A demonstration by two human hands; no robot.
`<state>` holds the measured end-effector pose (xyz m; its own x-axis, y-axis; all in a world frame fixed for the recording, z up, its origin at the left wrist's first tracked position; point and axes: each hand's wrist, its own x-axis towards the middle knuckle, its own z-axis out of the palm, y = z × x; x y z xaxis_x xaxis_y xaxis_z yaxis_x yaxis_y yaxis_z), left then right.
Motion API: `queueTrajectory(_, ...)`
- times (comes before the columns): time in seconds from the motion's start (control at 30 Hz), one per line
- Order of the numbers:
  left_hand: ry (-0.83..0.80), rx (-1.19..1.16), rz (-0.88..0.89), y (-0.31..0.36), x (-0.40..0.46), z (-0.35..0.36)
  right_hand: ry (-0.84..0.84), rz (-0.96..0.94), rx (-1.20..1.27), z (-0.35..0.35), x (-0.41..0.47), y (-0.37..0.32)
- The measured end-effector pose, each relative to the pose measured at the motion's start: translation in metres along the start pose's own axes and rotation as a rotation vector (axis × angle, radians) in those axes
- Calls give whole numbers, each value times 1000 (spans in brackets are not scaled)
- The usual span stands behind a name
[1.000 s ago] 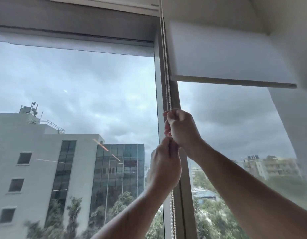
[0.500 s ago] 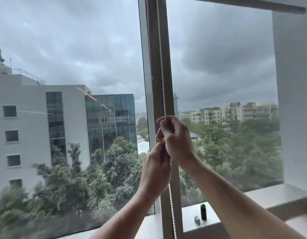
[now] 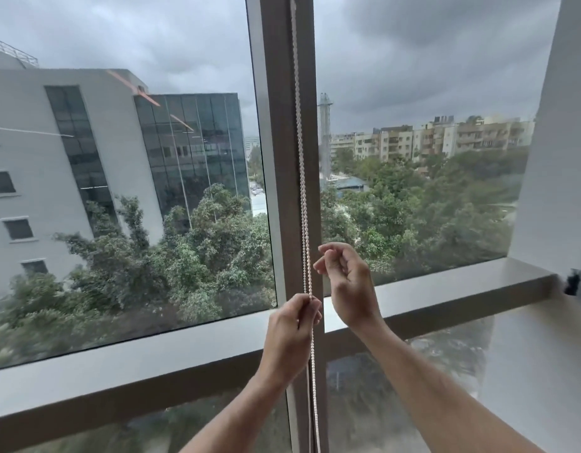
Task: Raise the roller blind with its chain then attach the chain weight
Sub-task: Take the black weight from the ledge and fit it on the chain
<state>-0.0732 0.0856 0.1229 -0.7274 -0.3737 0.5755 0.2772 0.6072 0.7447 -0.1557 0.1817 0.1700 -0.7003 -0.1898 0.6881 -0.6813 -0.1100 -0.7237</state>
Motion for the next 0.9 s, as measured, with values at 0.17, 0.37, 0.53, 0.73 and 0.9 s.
queueTrajectory(0.17, -38, 23, -67, -41, -24, 19, 49, 174, -102, -15, -22, 67)
queueTrajectory(0.37, -70, -5, -155, -73, -49, 40, 86, 377, -227, -29, -32, 133)
queueTrajectory(0.53, -88, 15, -213, -88, -64, 53, 201, 420, -403, -35, -27, 165)
queueTrajectory(0.73, -117, 25, -277, -94, -82, 58, 24, 544, -513, -53, -1, 191)
queueTrajectory(0.9, -127, 16, -304, -97, -96, 62, -192, 579, -500, -57, 15, 206)
